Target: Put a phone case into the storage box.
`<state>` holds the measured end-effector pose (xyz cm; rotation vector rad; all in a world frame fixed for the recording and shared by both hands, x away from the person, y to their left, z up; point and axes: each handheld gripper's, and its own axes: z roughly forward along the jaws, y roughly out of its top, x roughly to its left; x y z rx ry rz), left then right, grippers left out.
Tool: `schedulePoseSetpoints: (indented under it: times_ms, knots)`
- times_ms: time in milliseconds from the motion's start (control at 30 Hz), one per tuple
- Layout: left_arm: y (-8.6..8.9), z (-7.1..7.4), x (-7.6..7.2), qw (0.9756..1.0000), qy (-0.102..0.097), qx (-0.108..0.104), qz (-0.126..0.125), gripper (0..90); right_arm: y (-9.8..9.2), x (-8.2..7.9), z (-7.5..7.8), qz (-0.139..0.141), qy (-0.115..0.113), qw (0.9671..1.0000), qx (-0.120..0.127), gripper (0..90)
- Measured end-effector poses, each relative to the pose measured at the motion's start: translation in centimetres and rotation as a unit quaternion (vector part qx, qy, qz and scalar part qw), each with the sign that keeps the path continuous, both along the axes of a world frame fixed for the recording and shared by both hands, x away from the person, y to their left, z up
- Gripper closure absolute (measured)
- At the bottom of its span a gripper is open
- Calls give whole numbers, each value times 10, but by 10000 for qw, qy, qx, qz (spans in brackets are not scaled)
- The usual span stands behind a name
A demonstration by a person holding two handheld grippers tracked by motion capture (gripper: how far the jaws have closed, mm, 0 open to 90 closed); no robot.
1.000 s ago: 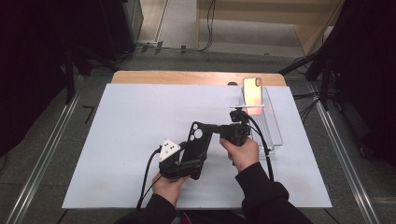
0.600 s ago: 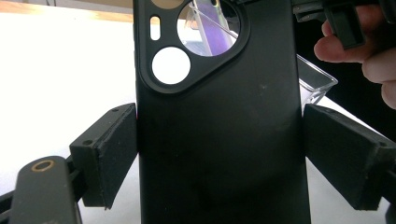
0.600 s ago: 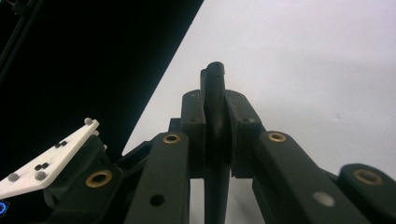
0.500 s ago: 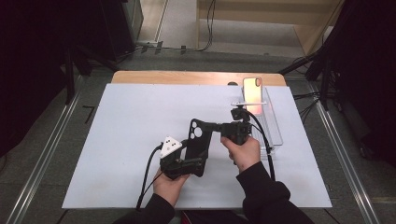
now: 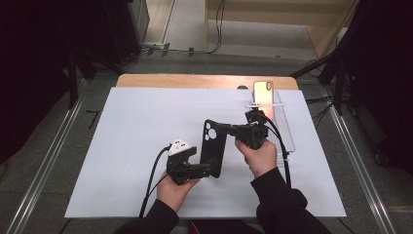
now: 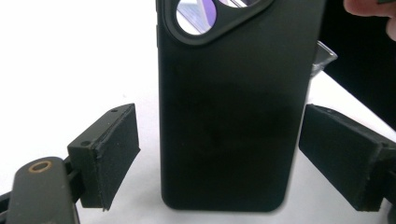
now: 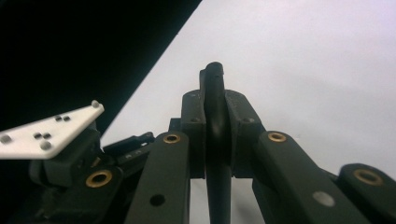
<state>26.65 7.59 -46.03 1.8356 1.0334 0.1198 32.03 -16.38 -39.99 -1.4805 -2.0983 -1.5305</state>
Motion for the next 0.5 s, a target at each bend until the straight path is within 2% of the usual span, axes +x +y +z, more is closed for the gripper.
schedulePoseSetpoints:
  times_ms: [100,133,200,267,367,433,500]
  knots:
    - [2,2,2,9998,125,-7,-130,130,1,-2,3,31,-239,9994,-262,774]
    - [2,4,3,9995,236,7,-232,130,2,-2,3,39,-294,9990,-330,774]
    - [3,6,4,9988,305,52,-369,130,2,-3,3,112,-435,9979,-457,773]
    - [5,10,4,9988,248,71,-423,137,2,-4,3,155,-464,9975,-506,773]
    - [9,16,7,9976,365,71,-581,139,2,-4,3,219,-493,9972,-520,773]
    - [10,19,11,9957,522,248,-726,139,1,-5,3,292,-541,9967,-527,773]
    - [13,23,12,9949,422,482,-780,141,1,-5,3,370,-553,9966,-485,773]
